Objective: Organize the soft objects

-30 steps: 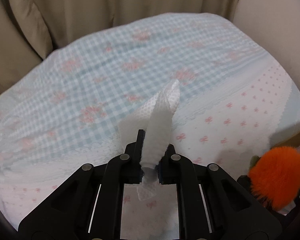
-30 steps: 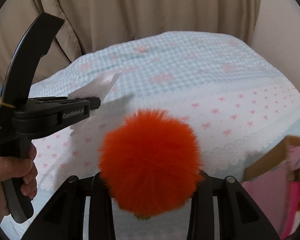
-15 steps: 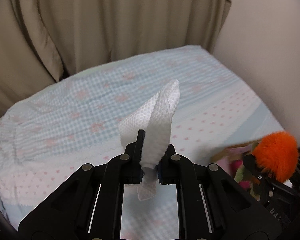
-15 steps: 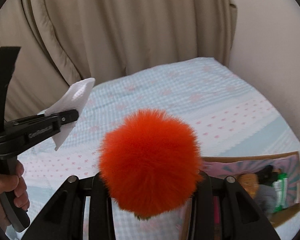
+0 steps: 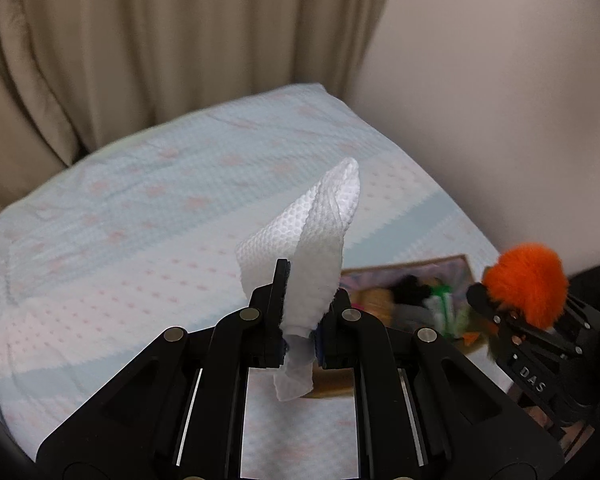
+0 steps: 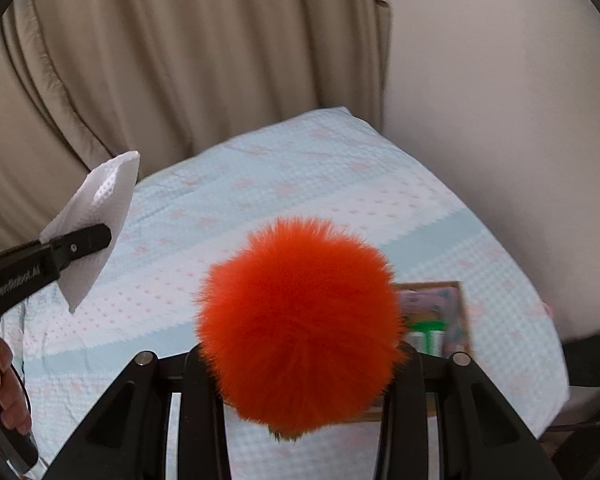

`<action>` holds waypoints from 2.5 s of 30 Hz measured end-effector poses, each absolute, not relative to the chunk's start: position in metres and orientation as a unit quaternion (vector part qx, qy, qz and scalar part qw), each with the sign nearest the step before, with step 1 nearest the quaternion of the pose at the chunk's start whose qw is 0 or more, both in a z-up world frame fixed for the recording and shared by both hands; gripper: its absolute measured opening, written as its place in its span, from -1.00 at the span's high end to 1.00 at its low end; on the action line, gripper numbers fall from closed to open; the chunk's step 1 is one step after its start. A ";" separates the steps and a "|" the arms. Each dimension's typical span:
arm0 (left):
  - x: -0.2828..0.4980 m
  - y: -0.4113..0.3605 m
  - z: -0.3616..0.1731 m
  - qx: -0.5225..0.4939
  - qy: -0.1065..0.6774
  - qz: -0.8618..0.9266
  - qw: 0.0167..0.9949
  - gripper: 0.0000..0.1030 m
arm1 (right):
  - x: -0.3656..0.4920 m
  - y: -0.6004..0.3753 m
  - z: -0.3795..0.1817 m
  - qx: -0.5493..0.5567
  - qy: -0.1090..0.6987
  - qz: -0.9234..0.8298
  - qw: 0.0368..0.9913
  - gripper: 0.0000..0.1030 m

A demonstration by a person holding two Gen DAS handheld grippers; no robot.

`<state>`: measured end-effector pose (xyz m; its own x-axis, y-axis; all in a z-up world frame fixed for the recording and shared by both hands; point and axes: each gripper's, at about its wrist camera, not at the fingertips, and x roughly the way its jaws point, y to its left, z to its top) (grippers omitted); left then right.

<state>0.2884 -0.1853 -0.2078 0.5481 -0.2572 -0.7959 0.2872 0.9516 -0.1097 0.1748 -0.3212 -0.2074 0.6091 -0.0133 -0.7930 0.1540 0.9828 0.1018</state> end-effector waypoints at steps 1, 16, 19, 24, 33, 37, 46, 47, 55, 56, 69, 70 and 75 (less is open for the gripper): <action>0.286 -0.199 -0.211 0.017 0.456 -0.159 0.876 0.84 | 0.172 -0.333 -0.208 0.077 0.445 -0.051 0.891 0.36; 0.287 -0.311 -0.309 0.055 0.550 -0.158 0.818 0.84 | 0.196 -0.444 -0.273 0.115 0.552 -0.038 0.825 0.36; 0.287 -0.313 -0.330 0.067 0.571 -0.149 0.804 0.84 | 0.206 -0.455 -0.292 0.128 0.578 -0.033 0.805 0.36; 0.289 -0.313 -0.361 0.098 0.599 -0.137 0.783 0.84 | 0.221 -0.462 -0.315 0.136 0.607 -0.025 0.783 0.35; 0.291 -0.321 -0.373 0.150 0.612 -0.133 0.765 -0.52 | 0.237 -0.465 -0.342 0.169 0.630 -0.016 0.758 -0.15; 0.289 -0.315 -0.369 0.145 0.608 -0.133 0.769 -1.00 | 0.240 -0.462 -0.344 0.175 0.630 -0.011 0.757 -0.92; 0.282 -0.297 -0.353 0.123 0.609 -0.135 0.772 -1.00 | 0.232 -0.451 -0.329 0.159 0.623 -0.016 0.766 -0.92; 0.280 -0.295 -0.349 0.121 0.607 -0.137 0.774 -1.00 | 0.230 -0.449 -0.325 0.160 0.620 -0.019 0.768 -0.92; 0.264 -0.277 -0.306 0.107 0.584 -0.152 0.790 -0.99 | 0.211 -0.432 -0.283 0.160 0.597 -0.030 0.785 -0.92; 0.261 -0.274 -0.297 0.105 0.579 -0.154 0.793 -1.00 | 0.208 -0.429 -0.276 0.160 0.594 -0.031 0.788 -0.92; 0.200 -0.186 -0.140 0.041 0.475 -0.151 0.866 -1.00 | 0.135 -0.367 -0.114 0.132 0.491 -0.050 0.859 -0.92; 0.193 -0.175 -0.127 0.032 0.461 -0.148 0.874 -1.00 | 0.127 -0.360 -0.101 0.127 0.477 -0.047 0.868 -0.92; 0.153 -0.129 -0.065 0.005 0.375 -0.138 0.917 -1.00 | 0.086 -0.324 -0.043 0.099 0.405 -0.053 0.907 -0.92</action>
